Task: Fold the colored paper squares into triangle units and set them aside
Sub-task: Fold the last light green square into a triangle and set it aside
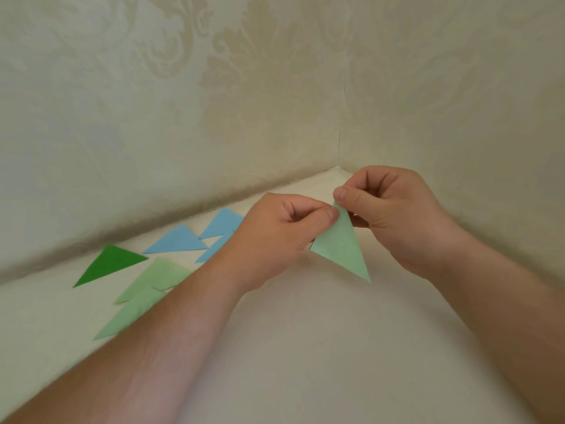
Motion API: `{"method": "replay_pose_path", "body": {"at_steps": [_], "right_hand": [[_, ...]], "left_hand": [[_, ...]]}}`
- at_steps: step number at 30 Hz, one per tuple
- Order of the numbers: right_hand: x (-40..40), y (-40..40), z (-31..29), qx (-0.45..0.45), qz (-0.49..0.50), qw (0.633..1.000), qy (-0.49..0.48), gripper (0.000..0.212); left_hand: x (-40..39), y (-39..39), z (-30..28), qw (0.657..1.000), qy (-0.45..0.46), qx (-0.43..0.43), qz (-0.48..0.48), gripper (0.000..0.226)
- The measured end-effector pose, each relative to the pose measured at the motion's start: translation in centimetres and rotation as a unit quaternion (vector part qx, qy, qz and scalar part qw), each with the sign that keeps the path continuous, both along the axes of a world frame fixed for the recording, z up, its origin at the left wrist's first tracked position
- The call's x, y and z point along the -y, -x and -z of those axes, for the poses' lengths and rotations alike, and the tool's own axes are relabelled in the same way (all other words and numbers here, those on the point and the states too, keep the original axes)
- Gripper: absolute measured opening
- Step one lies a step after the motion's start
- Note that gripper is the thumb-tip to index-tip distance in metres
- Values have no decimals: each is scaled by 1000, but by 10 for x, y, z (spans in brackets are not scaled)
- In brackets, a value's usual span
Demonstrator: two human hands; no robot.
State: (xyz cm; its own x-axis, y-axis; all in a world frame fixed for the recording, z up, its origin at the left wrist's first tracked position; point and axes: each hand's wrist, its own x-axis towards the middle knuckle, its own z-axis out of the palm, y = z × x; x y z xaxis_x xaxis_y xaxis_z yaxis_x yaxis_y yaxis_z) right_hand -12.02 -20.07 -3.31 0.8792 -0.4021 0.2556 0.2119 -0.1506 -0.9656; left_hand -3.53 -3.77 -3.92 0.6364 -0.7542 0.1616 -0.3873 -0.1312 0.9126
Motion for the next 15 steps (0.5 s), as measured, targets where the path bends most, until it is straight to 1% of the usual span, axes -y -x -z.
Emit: {"method": "replay_pose_path", "body": {"at_steps": [2, 6, 9, 12, 15], "right_hand": [[2, 0, -2, 6, 22, 1000, -20, 26], [4, 0, -3, -2, 35, 999, -30, 26], [6, 0, -5, 0, 48, 998, -50, 25], [9, 1, -7, -2, 53, 996, -73, 26], [9, 2, -8, -11, 35, 996, -82, 20]], "left_hand": [[-1, 2, -2, 1000, -17, 18, -4, 26], [-2, 2, -2, 998, -54, 35, -11, 29], [-2, 1, -1, 996, -75, 50, 5, 29], [-3, 1, -2, 995, -77, 54, 17, 29], [-4, 1, -4, 996, -67, 55, 11, 34]]}}
